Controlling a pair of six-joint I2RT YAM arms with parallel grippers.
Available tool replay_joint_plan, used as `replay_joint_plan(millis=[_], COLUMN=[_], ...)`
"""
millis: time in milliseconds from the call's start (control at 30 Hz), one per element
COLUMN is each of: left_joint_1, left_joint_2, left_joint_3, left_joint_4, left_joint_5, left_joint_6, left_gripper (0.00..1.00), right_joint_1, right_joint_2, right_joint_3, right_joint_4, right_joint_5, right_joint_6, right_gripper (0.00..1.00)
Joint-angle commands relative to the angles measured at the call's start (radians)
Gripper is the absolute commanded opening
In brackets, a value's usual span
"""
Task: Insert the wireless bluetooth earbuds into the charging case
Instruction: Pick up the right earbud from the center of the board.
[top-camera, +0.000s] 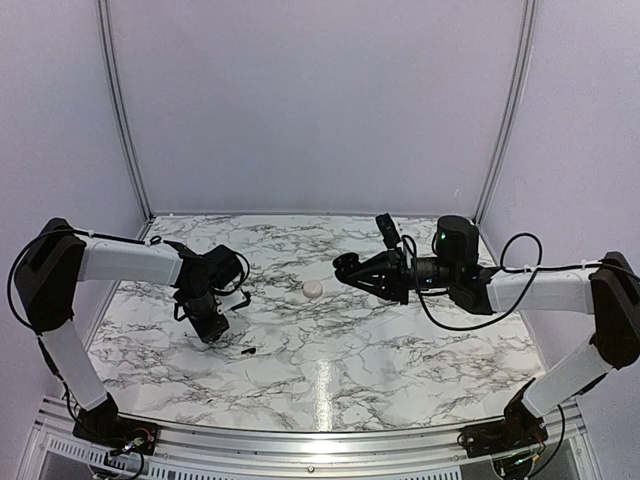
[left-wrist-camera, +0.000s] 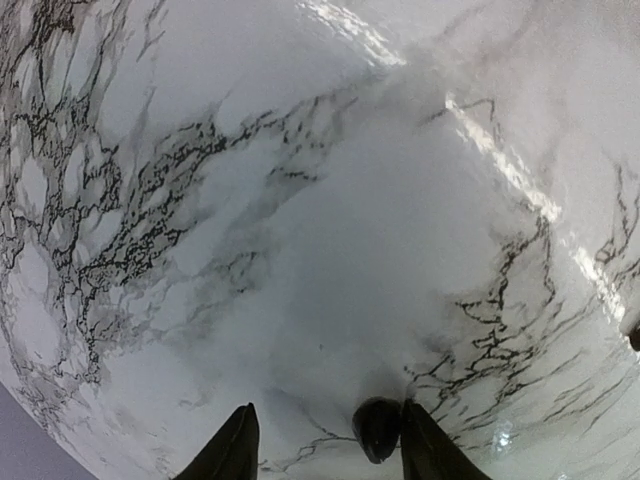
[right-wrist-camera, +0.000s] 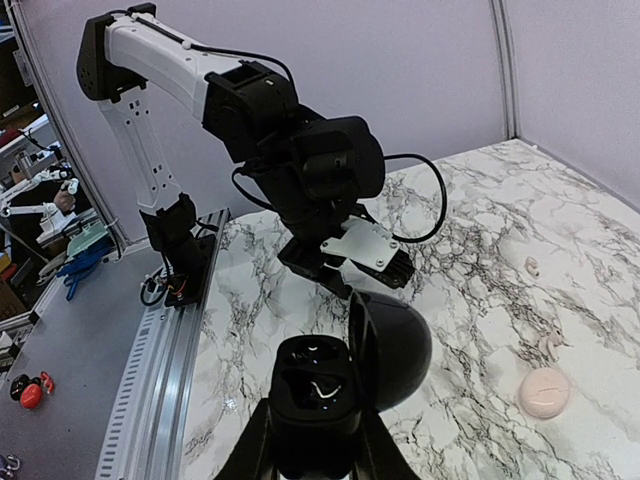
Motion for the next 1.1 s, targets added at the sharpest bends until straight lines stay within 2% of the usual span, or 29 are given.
replay_joint_plan(millis=[0,133,633,1067], left_joint_1=[-0.003,0.001,0.037,0.100], left_joint_2=[0.041,0.065,0.086,0.130], left_joint_3=[0.033,0.040,0.059,0.067], left_joint_4=[0.017,0.014,-0.010,-0.046], left_joint_5=[0.008,0.017,0.056,0.143], left_joint_6=[-0.047,-0.077,-0.158,-0.249], left_gripper=[0.46,0.39,0.28,0.24], right_joint_1=[-0.004,-0.003,-0.005,-0.005], right_joint_2=[0.005,0.003,0.003,0.006], right_joint_3=[0.026,0.026,0.030,0.034], right_joint_4=[0.012,0.007,-0.002,0.000], right_joint_5=[-0.012,-0.010,-0.010,-0.015], right_joint_6=[0.000,-0.002,-0.003,-0.001], right_gripper=[0.00,0.00,0.00,0.00])
